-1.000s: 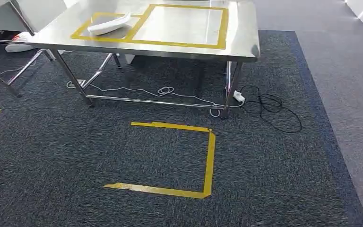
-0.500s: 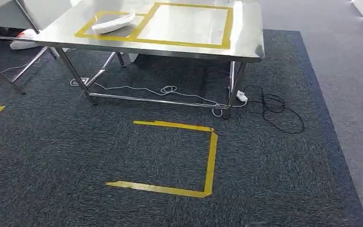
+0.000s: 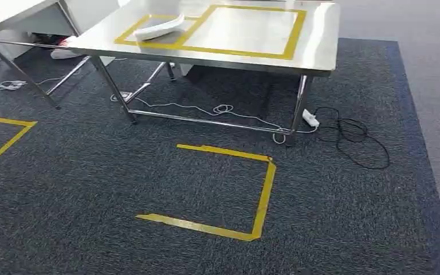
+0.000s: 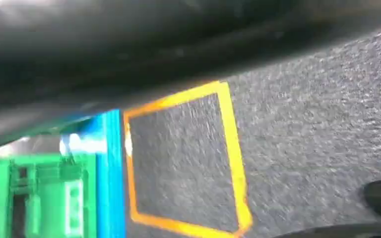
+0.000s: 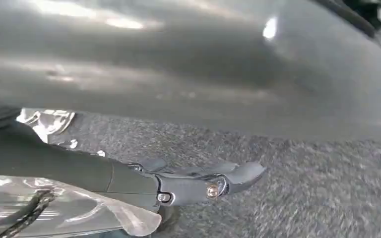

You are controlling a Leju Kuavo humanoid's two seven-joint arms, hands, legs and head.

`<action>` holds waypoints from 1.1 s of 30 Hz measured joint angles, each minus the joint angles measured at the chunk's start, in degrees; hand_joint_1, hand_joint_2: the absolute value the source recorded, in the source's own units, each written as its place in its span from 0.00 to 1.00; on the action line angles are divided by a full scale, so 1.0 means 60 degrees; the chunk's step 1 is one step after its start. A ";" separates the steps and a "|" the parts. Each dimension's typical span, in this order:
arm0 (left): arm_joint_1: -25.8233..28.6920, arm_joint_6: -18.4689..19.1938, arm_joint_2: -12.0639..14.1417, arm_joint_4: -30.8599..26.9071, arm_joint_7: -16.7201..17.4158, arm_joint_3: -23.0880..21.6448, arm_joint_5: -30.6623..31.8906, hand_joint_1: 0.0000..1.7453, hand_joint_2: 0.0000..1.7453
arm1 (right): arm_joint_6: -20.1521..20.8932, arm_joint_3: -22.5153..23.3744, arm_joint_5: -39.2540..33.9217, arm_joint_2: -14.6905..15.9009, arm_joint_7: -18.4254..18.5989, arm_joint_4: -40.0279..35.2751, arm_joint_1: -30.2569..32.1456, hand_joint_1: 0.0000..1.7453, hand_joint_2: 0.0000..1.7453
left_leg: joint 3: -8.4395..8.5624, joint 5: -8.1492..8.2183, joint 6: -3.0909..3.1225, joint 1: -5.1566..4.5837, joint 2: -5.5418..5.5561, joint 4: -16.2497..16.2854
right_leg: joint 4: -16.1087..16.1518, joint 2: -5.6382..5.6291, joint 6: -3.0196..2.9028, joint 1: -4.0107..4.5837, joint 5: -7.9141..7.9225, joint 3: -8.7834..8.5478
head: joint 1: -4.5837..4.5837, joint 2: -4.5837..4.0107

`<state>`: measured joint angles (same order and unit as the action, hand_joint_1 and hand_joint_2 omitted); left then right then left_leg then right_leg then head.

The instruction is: Take the parts from the cabinet and place them on the table.

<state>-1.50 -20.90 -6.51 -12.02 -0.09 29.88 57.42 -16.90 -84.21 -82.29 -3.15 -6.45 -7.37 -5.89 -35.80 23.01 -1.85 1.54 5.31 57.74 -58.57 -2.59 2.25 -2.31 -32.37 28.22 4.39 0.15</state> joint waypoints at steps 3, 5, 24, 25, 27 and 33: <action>0.0013 0.0000 0.0018 0.0000 0.0000 0.0011 0.0000 0.00 0.00 | 0.0015 -0.0004 0.0004 -0.0018 -0.0011 0.0004 0.0026 0.00 0.00 | -0.1081 0.1748 -0.0036 0.0003 -0.0774 0.2897 | 0.0003 0.0770 -0.0243 0.0128 0.0149 0.0159 | -0.0087 0.0000; 0.0081 0.0000 0.0025 0.0000 0.0000 0.0015 -0.0004 0.00 0.00 | 0.0015 -0.0007 0.0004 -0.0018 -0.0011 0.0000 0.0005 0.00 0.00 | -0.0301 0.1222 0.0059 -0.0011 -0.0854 0.2038 | 0.0001 0.1197 -0.0239 0.0159 0.0145 0.0158 | -0.0087 0.0000; -0.0034 -0.0215 -0.0142 0.0004 -0.0452 0.0025 0.0091 0.00 0.00 | 0.0208 -0.0066 -0.0091 0.0080 -0.0233 0.0029 0.0012 0.00 0.00 | 0.0349 0.0542 0.0623 -0.0414 0.0239 0.0186 | 0.0128 -0.0366 -0.0572 0.0568 0.0300 0.0239 | -0.0032 0.0000; -0.0032 -0.0226 -0.0171 0.0004 -0.0452 0.0025 0.0142 0.00 0.00 | 0.0244 -0.0066 -0.0131 0.0095 -0.0240 0.0029 0.0011 0.00 0.00 | 0.0323 0.0512 0.0560 -0.0365 0.0325 0.0154 | 0.0139 -0.0300 -0.0603 0.0603 0.0300 0.0239 | -0.0029 0.0000; 0.0015 -0.0240 -0.0230 0.0011 -0.0375 0.0025 0.0252 0.00 0.00 | 0.0328 -0.0066 -0.0219 0.0124 -0.0266 0.0029 0.0015 0.00 0.00 | 0.0295 0.0443 0.0451 -0.0394 0.0562 0.0083 | 0.0319 -0.0090 -0.0619 0.0550 0.0409 0.0031 | -0.0029 0.0000; -0.0036 -0.0288 -0.0313 0.0018 -0.0058 0.0022 0.0448 0.00 0.00 | 0.0445 -0.0055 -0.0412 0.0321 -0.0299 0.0055 0.0133 0.00 0.00 | -0.0962 0.1782 0.0006 -0.0125 -0.0778 0.2780 | 0.0665 0.0863 -0.0551 0.0395 0.0508 -0.0190 | -0.0124 0.0000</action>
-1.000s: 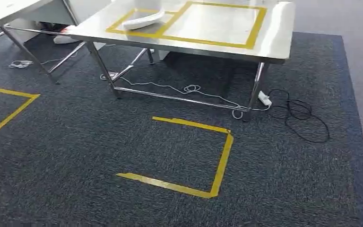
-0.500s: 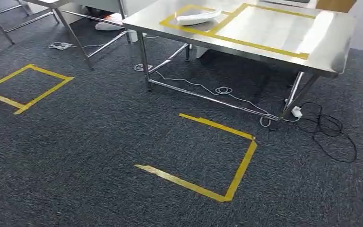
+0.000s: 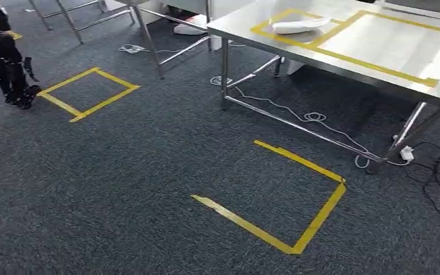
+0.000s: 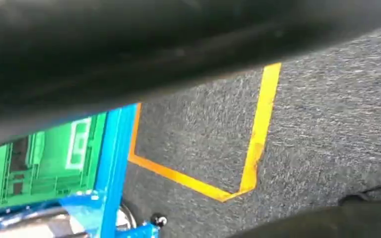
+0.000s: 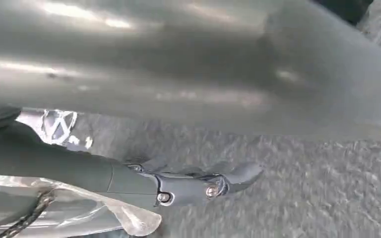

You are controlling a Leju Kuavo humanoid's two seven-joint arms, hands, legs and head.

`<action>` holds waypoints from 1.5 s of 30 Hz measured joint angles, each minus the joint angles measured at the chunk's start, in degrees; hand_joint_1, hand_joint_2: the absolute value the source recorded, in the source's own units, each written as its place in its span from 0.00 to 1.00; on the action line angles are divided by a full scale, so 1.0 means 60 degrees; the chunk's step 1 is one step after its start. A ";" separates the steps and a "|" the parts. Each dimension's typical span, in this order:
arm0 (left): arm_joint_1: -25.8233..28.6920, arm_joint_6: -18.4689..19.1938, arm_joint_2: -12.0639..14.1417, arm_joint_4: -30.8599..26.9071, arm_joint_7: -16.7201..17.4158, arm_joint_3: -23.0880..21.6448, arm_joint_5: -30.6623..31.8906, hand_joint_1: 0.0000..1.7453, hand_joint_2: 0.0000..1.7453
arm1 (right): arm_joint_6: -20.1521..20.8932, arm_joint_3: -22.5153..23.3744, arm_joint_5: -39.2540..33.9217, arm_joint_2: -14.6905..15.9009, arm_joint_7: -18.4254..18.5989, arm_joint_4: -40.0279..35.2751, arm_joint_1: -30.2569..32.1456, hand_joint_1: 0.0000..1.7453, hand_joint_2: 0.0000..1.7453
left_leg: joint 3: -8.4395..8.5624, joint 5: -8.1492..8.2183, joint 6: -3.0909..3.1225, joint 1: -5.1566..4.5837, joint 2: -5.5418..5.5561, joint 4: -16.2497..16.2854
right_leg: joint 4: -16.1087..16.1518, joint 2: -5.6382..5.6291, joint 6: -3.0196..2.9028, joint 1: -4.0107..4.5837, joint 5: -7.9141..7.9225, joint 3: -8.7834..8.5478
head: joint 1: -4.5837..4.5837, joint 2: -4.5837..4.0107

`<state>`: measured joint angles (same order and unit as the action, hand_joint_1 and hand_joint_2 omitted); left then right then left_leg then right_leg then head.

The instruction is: Take the parts from the cabinet and place them on the table.

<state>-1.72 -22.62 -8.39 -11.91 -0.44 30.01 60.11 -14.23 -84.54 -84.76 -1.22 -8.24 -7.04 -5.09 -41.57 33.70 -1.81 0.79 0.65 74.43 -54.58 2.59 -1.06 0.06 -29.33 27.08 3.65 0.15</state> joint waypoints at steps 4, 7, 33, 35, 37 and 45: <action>0.0000 -0.0069 -0.0124 0.0000 0.0033 -0.0015 0.0098 0.00 0.00 | -0.0015 0.0007 -0.0026 0.0040 0.0080 0.0000 -0.0013 0.00 0.00 | 0.1181 -0.1411 -0.0338 0.0286 -0.0580 -0.2346 | -0.0116 0.0483 0.0308 -0.0150 -0.0238 -0.0186 | -0.0015 0.0000; -0.0056 -0.0084 -0.0280 0.0004 0.0033 -0.0029 0.0157 0.00 0.00 | -0.0087 0.0029 -0.0040 0.0135 0.0087 0.0040 -0.0057 0.00 0.00 | 0.1263 -0.1218 0.0030 0.0144 -0.0722 -0.2566 | -0.0211 0.0735 0.0565 -0.0099 -0.0450 -0.0165 | 0.0000 0.0000; -0.0046 -0.0073 -0.0364 0.0007 0.0004 -0.0040 0.0281 0.00 0.00 | -0.0051 0.0113 -0.0062 0.0189 0.0087 0.0040 -0.0005 0.00 0.00 | 0.0414 -0.0682 -0.0065 0.0055 -0.0104 -0.0840 | -0.0293 0.0213 0.0238 -0.0143 -0.0086 0.0229 | -0.0004 0.0000; -0.0054 -0.0087 -0.0342 0.0007 0.0004 -0.0040 0.0299 0.00 0.00 | -0.0033 0.0113 -0.0058 0.0186 0.0084 0.0040 -0.0018 0.00 0.00 | 0.1335 -0.1285 -0.0032 0.0043 -0.0634 -0.2482 | -0.0297 0.0426 0.0316 -0.0127 -0.0165 0.0118 | -0.0007 0.0000; -0.0102 -0.0095 -0.0342 0.0007 0.0007 -0.0044 0.0339 0.00 0.00 | -0.0026 0.0113 -0.0062 0.0189 0.0062 0.0040 -0.0037 0.00 0.00 | 0.1397 -0.1156 0.0182 -0.0057 -0.0717 -0.2644 | -0.0327 0.0579 0.0435 -0.0051 -0.0258 0.0182 | 0.0040 0.0000; -0.0113 -0.0138 -0.0346 0.0007 0.0073 -0.0044 0.0357 0.00 0.00 | 0.0007 0.0113 -0.0062 0.0186 0.0051 0.0037 -0.0074 0.00 0.00 | 0.1411 -0.1243 0.0584 -0.0071 0.0027 -0.2790 | -0.3075 -0.0421 0.0639 -0.0163 -0.1657 0.1393 | 0.0113 0.0000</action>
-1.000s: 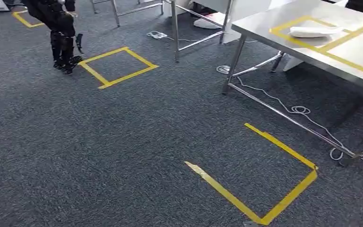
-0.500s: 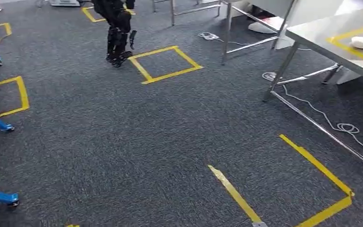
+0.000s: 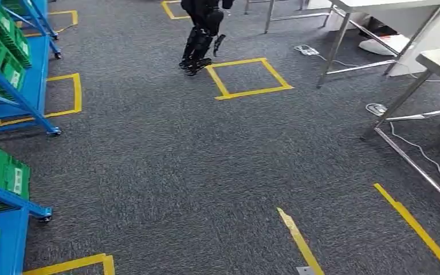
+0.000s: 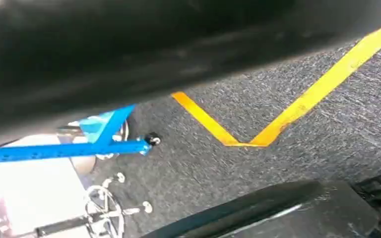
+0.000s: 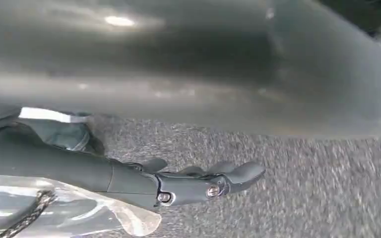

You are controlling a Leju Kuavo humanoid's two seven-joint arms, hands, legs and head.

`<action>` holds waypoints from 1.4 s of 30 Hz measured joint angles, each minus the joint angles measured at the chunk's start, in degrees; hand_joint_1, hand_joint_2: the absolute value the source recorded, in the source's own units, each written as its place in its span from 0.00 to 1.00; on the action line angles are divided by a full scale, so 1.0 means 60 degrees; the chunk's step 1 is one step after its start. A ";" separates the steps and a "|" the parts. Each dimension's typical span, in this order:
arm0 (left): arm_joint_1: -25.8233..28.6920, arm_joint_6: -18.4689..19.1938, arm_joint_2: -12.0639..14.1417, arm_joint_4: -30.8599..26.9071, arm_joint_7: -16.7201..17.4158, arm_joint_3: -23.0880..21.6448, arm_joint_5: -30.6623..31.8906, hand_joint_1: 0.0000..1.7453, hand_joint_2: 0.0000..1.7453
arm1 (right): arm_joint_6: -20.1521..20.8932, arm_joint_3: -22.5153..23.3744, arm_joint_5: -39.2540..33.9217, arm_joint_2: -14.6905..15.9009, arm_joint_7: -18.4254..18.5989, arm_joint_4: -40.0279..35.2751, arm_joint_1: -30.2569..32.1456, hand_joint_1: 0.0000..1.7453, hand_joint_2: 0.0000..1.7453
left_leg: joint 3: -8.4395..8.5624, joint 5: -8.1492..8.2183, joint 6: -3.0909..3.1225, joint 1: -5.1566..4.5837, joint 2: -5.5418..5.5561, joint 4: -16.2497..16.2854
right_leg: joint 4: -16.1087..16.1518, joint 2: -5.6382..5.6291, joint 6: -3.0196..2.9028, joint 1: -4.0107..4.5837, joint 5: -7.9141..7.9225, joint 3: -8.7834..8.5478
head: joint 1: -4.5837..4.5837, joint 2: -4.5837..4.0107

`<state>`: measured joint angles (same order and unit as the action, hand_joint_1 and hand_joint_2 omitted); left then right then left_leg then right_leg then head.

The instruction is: Take the parts from the cabinet and place them on the table.

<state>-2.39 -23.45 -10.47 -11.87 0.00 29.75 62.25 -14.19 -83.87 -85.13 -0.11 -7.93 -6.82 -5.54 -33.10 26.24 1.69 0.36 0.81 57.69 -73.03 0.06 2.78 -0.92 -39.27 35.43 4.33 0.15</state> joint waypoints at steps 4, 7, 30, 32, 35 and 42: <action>0.0021 -0.0004 0.0015 0.0000 0.0011 0.0000 0.0000 0.00 0.00 | 0.0000 0.0000 0.0004 0.0000 0.0007 0.0003 0.0038 0.00 0.00 | 0.0049 0.0006 -0.0011 -0.0018 0.0470 0.0026 | 0.1022 -0.0051 -0.0072 -0.0005 0.1168 -0.0169 | -0.0004 0.0000; 0.0014 0.0014 0.0004 0.0000 0.0014 0.0000 0.0007 0.00 0.00 | 0.0091 0.0000 -0.0015 0.0004 -0.0029 0.0003 -0.0033 0.00 0.00 | -0.0003 0.0066 -0.0154 -0.0059 0.0648 0.0146 | 0.2590 -0.0282 -0.0119 -0.0005 0.1602 -0.0789 | 0.0014 0.0000; 0.0047 0.0106 0.0018 0.0000 0.0044 0.0000 0.0004 0.00 0.00 | 0.0248 0.0036 -0.0007 -0.0004 -0.0142 0.0000 0.0002 0.00 0.00 | 0.0015 -0.0017 -0.0306 -0.0026 0.0624 -0.0008 | 0.2580 -0.0293 -0.0234 0.0045 0.1651 -0.0835 | 0.0011 0.0000; 0.0047 0.0106 0.0018 0.0000 0.0044 0.0000 0.0004 0.00 0.00 | 0.0248 0.0036 -0.0004 -0.0007 -0.0135 0.0000 0.0002 0.00 0.00 | 0.0014 -0.0013 -0.0301 -0.0033 0.0624 0.0001 | 0.2582 -0.0293 -0.0233 0.0040 0.1651 -0.0832 | 0.0011 0.0000; 0.0047 0.0124 0.0018 0.0000 0.0047 0.0000 0.0004 0.00 0.00 | 0.0248 0.0036 0.0011 -0.0007 -0.0135 0.0000 0.0002 0.00 0.00 | 0.0014 -0.0009 -0.0295 -0.0035 0.0623 0.0006 | 0.2584 -0.0293 -0.0231 0.0038 0.1651 -0.0833 | 0.0011 0.0000; 0.0047 0.0124 0.0018 0.0000 0.0095 0.0000 0.0011 0.00 0.00 | 0.0211 0.0029 0.0025 -0.0007 -0.0124 0.0000 0.0002 0.00 0.00 | 0.0013 -0.0007 -0.0292 -0.0036 0.0623 0.0016 | 0.2585 -0.0293 -0.0228 0.0035 0.1654 -0.0838 | 0.0011 0.0000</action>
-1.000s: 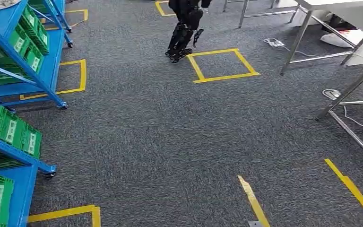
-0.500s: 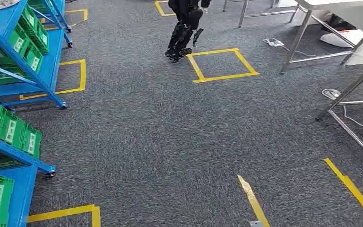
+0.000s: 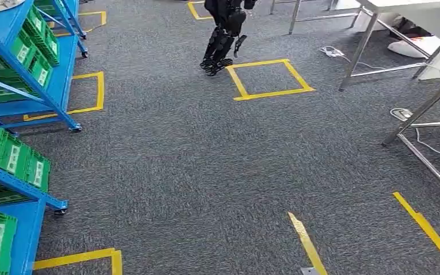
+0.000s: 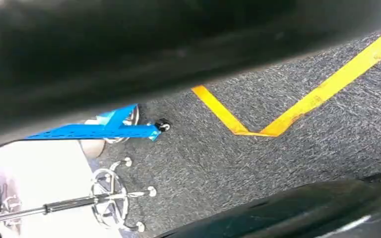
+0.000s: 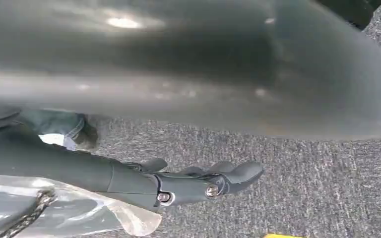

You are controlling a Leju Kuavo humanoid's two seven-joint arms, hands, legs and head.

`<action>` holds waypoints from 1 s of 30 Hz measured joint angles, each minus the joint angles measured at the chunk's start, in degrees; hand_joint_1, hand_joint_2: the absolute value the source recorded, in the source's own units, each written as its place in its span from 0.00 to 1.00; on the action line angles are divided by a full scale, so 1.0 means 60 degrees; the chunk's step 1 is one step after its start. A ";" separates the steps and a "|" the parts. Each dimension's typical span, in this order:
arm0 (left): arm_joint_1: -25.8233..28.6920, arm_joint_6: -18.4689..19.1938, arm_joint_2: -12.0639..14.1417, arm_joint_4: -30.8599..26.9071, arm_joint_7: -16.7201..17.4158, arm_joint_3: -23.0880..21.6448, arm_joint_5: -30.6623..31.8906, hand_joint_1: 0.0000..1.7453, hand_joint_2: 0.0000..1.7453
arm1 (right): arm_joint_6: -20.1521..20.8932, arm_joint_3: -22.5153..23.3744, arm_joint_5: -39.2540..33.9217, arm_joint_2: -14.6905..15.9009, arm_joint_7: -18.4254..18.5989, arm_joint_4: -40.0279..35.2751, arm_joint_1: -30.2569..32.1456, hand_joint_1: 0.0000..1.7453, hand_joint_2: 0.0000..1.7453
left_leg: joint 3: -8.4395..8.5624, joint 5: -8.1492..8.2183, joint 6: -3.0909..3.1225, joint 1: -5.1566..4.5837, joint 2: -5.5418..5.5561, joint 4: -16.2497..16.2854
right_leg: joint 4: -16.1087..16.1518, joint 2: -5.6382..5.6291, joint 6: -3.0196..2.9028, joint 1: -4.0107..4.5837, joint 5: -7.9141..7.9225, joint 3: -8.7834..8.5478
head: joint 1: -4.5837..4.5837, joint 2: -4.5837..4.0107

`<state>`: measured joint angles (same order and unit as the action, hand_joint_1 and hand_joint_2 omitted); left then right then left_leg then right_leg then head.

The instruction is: Take the parts from the cabinet and place them on the table.

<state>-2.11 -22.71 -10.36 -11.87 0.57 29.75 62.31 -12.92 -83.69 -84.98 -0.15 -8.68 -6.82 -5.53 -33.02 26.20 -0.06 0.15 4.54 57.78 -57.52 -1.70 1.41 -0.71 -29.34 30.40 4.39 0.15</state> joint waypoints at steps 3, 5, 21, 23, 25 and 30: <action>0.0000 0.0000 0.0000 0.0000 0.0004 0.0000 0.0000 0.00 0.00 | 0.0000 0.0000 0.0004 0.0000 0.0004 0.0000 0.0000 0.00 0.00 | 0.0000 0.0000 0.0000 0.0000 0.0000 0.0000 | 0.0000 0.0000 0.0000 0.0001 0.0000 -0.0005 | 0.0000 0.0000; 0.0000 0.0000 0.0000 0.0000 0.0004 0.0000 0.0000 0.00 0.00 | 0.0000 0.0000 0.0004 0.0000 0.0004 0.0000 0.0000 0.00 0.00 | 0.0000 0.0000 0.0000 0.0001 0.0000 0.0000 | -0.0001 0.0000 0.0000 0.0002 0.0000 -0.0005 | -0.0004 0.0000; -0.0005 0.0077 0.0000 0.0004 0.0014 0.0000 0.0044 0.00 0.00 | -0.0066 -0.0022 0.0033 -0.0044 0.0004 0.0000 0.0001 0.00 0.00 | 0.0233 -0.0180 0.0182 0.0113 0.0023 -0.0423 | -0.1861 0.0185 0.0501 -0.0245 -0.0681 0.0918 | 0.0022 0.0000; -0.0010 0.0116 -0.0004 0.0003 0.0033 0.0000 0.0058 0.00 0.00 | -0.0077 -0.0026 0.0033 -0.0040 -0.0011 0.0000 -0.0009 0.00 0.00 | 0.0159 -0.0030 -0.0038 0.0224 0.0144 -0.0135 | -0.0231 0.0003 0.0690 -0.0415 0.0012 0.0053 | 0.0026 0.0000; -0.0036 0.0113 0.0036 0.0000 0.0033 0.0000 0.0084 0.00 0.00 | -0.0073 -0.0029 0.0033 -0.0095 -0.0011 -0.0011 -0.0046 0.00 0.00 | -0.0019 0.0109 -0.0220 0.0176 0.0252 0.0146 | -0.0205 -0.0324 0.0421 -0.0338 -0.0205 0.0035 | 0.0157 0.0000; 0.0007 0.0106 0.0011 0.0011 0.0044 0.0000 0.0105 0.00 0.00 | -0.0087 -0.0033 0.0036 -0.0058 0.0000 -0.0011 0.0013 0.00 0.00 | -0.0236 0.0318 -0.0333 0.0204 -0.0299 0.0496 | -0.0291 0.0116 0.0010 -0.0210 -0.0133 0.0059 | -0.0021 0.0000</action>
<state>-2.07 -22.08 -10.29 -11.80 0.83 29.75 62.95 -13.44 -83.89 -84.76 -0.50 -8.68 -6.88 -5.45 -34.43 28.11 -2.06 1.37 2.75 60.76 -59.26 -1.00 1.47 -1.97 -30.14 30.76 4.26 0.15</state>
